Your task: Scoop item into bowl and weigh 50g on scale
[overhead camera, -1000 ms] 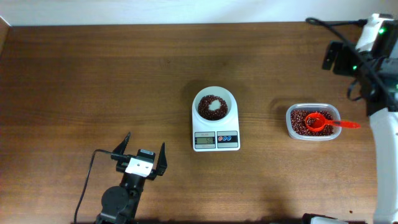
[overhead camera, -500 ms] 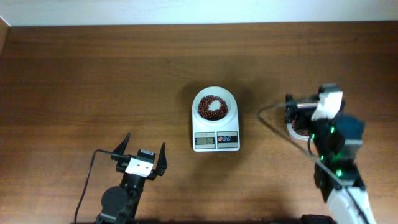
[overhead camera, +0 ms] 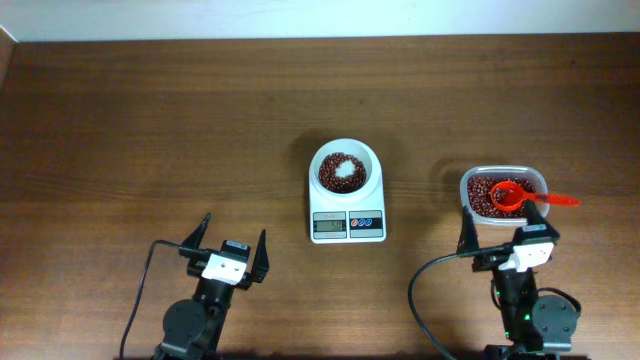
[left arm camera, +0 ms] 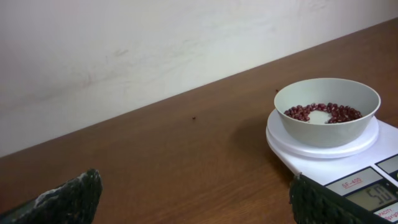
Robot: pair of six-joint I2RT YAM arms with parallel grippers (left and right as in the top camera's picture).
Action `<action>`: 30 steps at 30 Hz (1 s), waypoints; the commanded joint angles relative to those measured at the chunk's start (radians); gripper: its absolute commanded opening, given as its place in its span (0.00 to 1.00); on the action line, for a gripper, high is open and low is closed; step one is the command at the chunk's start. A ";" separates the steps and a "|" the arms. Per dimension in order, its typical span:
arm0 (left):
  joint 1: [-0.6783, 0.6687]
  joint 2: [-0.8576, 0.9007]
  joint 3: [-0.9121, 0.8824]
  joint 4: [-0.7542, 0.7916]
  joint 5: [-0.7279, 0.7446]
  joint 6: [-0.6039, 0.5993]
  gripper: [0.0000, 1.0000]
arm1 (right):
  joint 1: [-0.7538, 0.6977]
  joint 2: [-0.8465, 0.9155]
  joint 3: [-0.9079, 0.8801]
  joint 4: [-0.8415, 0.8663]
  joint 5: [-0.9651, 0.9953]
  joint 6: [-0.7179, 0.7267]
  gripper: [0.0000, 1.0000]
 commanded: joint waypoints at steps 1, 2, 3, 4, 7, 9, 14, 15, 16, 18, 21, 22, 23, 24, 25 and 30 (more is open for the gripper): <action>0.006 -0.006 -0.001 -0.006 0.000 0.015 0.99 | 0.005 -0.097 -0.019 -0.119 0.008 0.003 0.99; 0.006 -0.006 -0.001 -0.006 0.000 0.015 0.99 | 0.005 -0.119 -0.019 -0.180 0.007 0.003 0.99; 0.006 -0.006 -0.001 -0.006 0.000 0.015 0.99 | 0.005 -0.117 -0.019 -0.219 0.008 0.005 0.99; 0.006 -0.006 -0.001 -0.006 0.000 0.015 0.99 | 0.006 -0.117 -0.019 -0.216 0.021 0.003 0.99; 0.006 -0.006 -0.001 -0.006 0.000 0.015 0.99 | 0.006 -0.117 -0.019 -0.215 0.023 0.003 0.99; 0.006 -0.006 -0.001 -0.006 0.000 0.015 0.99 | 0.006 -0.117 -0.019 -0.214 0.023 0.003 0.99; 0.006 -0.006 -0.001 -0.006 0.000 0.015 0.99 | 0.006 -0.117 -0.019 -0.214 0.023 0.004 0.99; 0.006 -0.006 -0.001 -0.006 0.000 0.015 0.99 | 0.006 -0.117 -0.019 -0.214 0.023 0.003 0.99; 0.006 -0.006 -0.001 -0.006 0.000 0.015 0.99 | 0.006 -0.117 -0.019 -0.214 0.023 0.003 0.99; 0.006 -0.006 -0.001 -0.006 0.000 0.015 0.99 | 0.006 -0.117 -0.019 -0.214 0.023 0.003 0.99; 0.006 -0.006 -0.001 -0.006 0.000 0.015 0.99 | 0.006 -0.117 -0.019 -0.214 0.023 0.003 0.99; 0.006 -0.006 -0.001 -0.006 0.000 0.015 0.99 | 0.006 -0.117 -0.019 -0.214 0.023 0.003 0.99; 0.006 -0.006 -0.001 -0.006 0.000 0.015 0.99 | 0.006 -0.117 -0.019 -0.214 0.023 0.003 0.99; 0.006 -0.006 -0.001 -0.006 0.000 0.015 0.99 | 0.006 -0.117 -0.019 -0.214 0.023 0.003 0.99; 0.006 -0.006 -0.001 -0.006 0.000 0.015 0.99 | 0.006 -0.117 -0.019 -0.214 0.023 0.003 0.99; 0.006 -0.006 -0.001 -0.006 0.000 0.015 0.99 | 0.006 -0.117 -0.019 -0.214 0.023 0.003 0.99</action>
